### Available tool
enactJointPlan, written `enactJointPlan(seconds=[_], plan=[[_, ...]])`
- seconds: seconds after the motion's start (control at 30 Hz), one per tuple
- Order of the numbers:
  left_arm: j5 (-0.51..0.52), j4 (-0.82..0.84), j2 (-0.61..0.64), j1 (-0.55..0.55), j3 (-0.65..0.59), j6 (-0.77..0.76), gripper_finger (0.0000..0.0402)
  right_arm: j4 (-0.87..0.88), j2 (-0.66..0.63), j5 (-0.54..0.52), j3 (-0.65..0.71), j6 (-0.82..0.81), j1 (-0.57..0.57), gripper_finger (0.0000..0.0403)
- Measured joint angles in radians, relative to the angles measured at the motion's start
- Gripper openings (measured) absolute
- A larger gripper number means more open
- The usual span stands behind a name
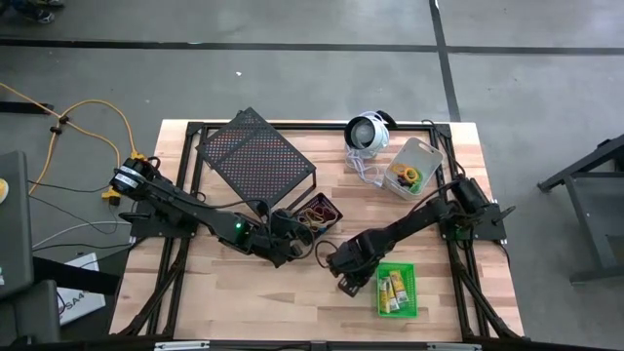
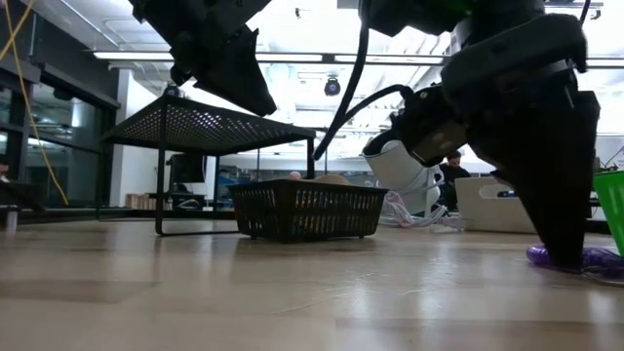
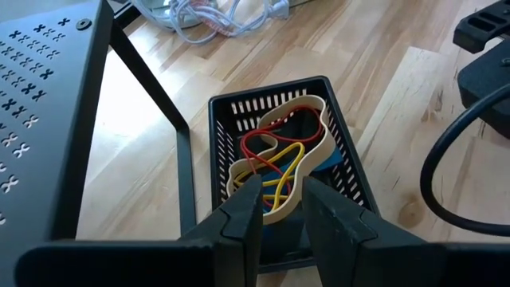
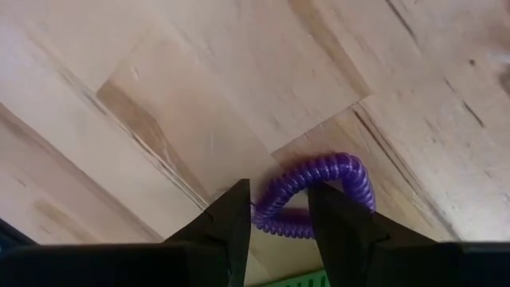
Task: Pick & Place Office Desk Supplies
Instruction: Put the purple spring keychain into the white bin
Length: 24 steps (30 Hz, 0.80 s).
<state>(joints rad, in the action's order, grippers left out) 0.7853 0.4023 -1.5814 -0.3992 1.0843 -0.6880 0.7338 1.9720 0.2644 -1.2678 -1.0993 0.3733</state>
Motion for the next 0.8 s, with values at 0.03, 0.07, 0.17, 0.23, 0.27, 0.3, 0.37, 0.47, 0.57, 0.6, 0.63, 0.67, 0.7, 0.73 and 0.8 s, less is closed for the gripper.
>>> enactJointPlan(seconds=[0.03, 0.07, 0.17, 0.23, 0.27, 0.3, 0.37, 0.47, 0.57, 0.6, 0.63, 0.67, 0.7, 0.73, 0.8], plan=[[0.000, 0.000, 0.000, 0.000, 0.000, 0.000, 0.0084, -0.004, 0.000, -0.006, 0.000, -0.012, 0.000, 0.0117], [0.000, 0.000, 0.000, 0.000, 0.000, 0.000, 0.0084, -0.007, 0.000, -0.014, 0.000, -0.025, 0.000, 0.0117], [0.000, 0.000, 0.000, 0.000, 0.000, 0.000, 0.0084, -0.012, -0.001, -0.034, 0.000, -0.050, -0.002, 0.0117], [0.000, 0.000, 0.000, 0.000, 0.000, 0.000, 0.0084, -0.013, -0.001, -0.054, 0.000, -0.056, -0.003, 0.0117], [0.000, 0.000, 0.000, 0.000, 0.000, 0.000, 0.0084, -0.012, -0.001, -0.063, 0.000, -0.056, -0.005, 0.0117], [0.000, 0.000, 0.000, 0.000, 0.000, 0.000, 0.0084, -0.012, -0.001, -0.068, 0.000, -0.056, -0.006, 0.0117], [0.000, 0.000, 0.000, 0.000, 0.000, 0.000, 0.0084, -0.013, -0.001, -0.075, 0.000, -0.056, -0.009, 0.0115], [0.000, 0.000, 0.000, 0.000, 0.000, 0.000, 0.0084, -0.013, -0.001, -0.078, 0.000, -0.054, -0.014, 0.0105], [0.000, 0.000, 0.000, 0.000, 0.000, 0.000, 0.0084, -0.012, -0.001, -0.084, 0.000, -0.050, -0.015, 0.0087], [0.000, 0.000, 0.000, 0.000, 0.000, 0.000, 0.0084, -0.011, -0.001, -0.084, 0.000, -0.049, -0.015, 0.0080], [0.000, 0.000, 0.000, 0.000, 0.000, 0.000, 0.0084, -0.010, -0.001, -0.085, 0.000, -0.049, -0.016, 0.0072], [0.000, 0.000, 0.000, 0.000, 0.000, 0.000, 0.0084, -0.009, -0.001, -0.086, 0.000, -0.049, -0.016, 0.0065], [0.001, 0.000, 0.000, 0.000, 0.000, 0.000, 0.0084, -0.008, -0.001, -0.087, 0.000, -0.049, -0.016, 0.0057], [0.000, 0.000, 0.000, 0.000, 0.000, 0.000, 0.0084, -0.007, -0.001, -0.088, 0.000, -0.049, -0.016, 0.0050], [0.000, 0.000, 0.000, 0.000, 0.000, 0.000, 0.0084, -0.006, -0.001, -0.088, 0.000, -0.049, -0.016, 0.0037]])
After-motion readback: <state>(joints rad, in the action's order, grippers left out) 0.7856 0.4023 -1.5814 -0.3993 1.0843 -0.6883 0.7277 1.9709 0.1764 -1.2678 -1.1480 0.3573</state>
